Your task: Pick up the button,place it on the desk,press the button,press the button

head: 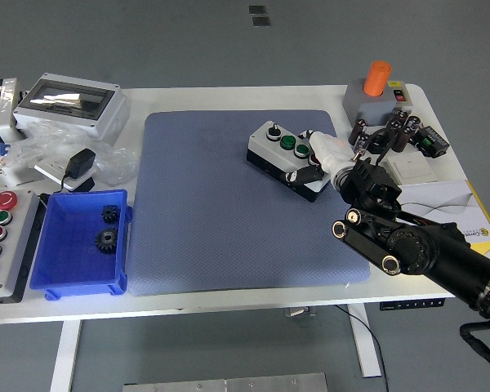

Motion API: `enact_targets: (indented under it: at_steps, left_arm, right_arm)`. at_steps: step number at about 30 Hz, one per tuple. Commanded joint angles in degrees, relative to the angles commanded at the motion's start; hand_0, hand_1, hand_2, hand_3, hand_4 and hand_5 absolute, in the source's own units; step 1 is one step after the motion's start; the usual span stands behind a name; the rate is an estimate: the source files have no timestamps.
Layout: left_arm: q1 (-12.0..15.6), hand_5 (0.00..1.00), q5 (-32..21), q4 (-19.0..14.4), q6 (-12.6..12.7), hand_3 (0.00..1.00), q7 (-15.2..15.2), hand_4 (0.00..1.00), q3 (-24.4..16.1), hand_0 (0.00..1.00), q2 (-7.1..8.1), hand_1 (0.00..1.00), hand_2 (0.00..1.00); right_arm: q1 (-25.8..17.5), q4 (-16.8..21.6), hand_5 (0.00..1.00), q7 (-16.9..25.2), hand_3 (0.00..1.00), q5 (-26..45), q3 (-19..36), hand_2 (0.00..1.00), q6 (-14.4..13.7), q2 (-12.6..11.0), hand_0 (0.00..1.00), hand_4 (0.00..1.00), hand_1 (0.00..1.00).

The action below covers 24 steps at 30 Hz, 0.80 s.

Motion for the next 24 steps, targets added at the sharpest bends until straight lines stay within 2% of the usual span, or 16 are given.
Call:
enact_targets:
  at_steps: [2,3,8,9,14,15,21,24]
  left_arm:
    - [0.0,0.182,0.0,0.0,0.0,0.597,0.0,0.566,-0.1,0.737,0.00,0.742,0.596]
    - [0.0,0.183,0.0,0.0,0.0,0.597,0.0,0.569,0.0,0.737,0.00,0.742,0.597]
    - [0.1,0.183,-0.2,0.0,0.0,0.597,0.0,0.569,0.1,0.737,0.00,0.742,0.597]
    - [0.1,0.183,-0.2,0.0,0.0,0.597,0.0,0.571,0.1,0.737,0.00,0.742,0.596]
    - [0.1,0.183,-0.4,0.0,0.0,0.597,0.0,0.571,0.3,0.737,-0.04,0.742,0.596]
    - [0.1,0.183,-0.5,0.0,0.0,0.596,0.0,0.571,0.4,0.737,-0.06,0.741,0.596]
    - [0.3,0.181,-0.5,0.0,0.0,0.596,0.0,0.571,0.3,0.736,-0.11,0.742,0.595]
    - [0.3,0.181,-0.2,0.0,0.0,0.596,-0.1,0.571,0.1,0.736,-0.05,0.742,0.595]
  right_arm:
    - [-0.1,-0.1,0.578,0.2,0.789,-0.1,0.0,0.732,0.0,0.2,0.450,0.967,0.676]
    - [-0.1,-0.1,0.702,0.3,0.998,-0.3,0.1,0.964,0.1,0.2,0.759,0.998,0.881]
    - [-0.2,0.0,0.702,0.8,0.998,-1.0,0.6,0.964,0.6,0.2,0.759,0.998,0.881]
    - [-0.2,0.1,0.727,0.9,0.998,-1.1,0.6,0.998,0.8,0.2,0.846,0.998,0.959]
    - [-0.4,0.7,0.727,1.5,0.998,-1.4,1.1,0.998,0.9,0.1,0.846,0.998,0.959]
    - [-0.6,1.1,0.714,1.7,0.998,-1.5,1.4,0.998,0.5,0.0,0.972,0.998,0.998]
    - [-1.5,5.7,0.706,3.4,0.998,-3.2,6.0,0.998,-3.1,-1.4,0.995,0.998,0.998]
    - [-1.5,7.1,0.706,3.4,0.998,-3.7,7.3,0.998,-3.3,-2.2,0.995,0.998,0.998]
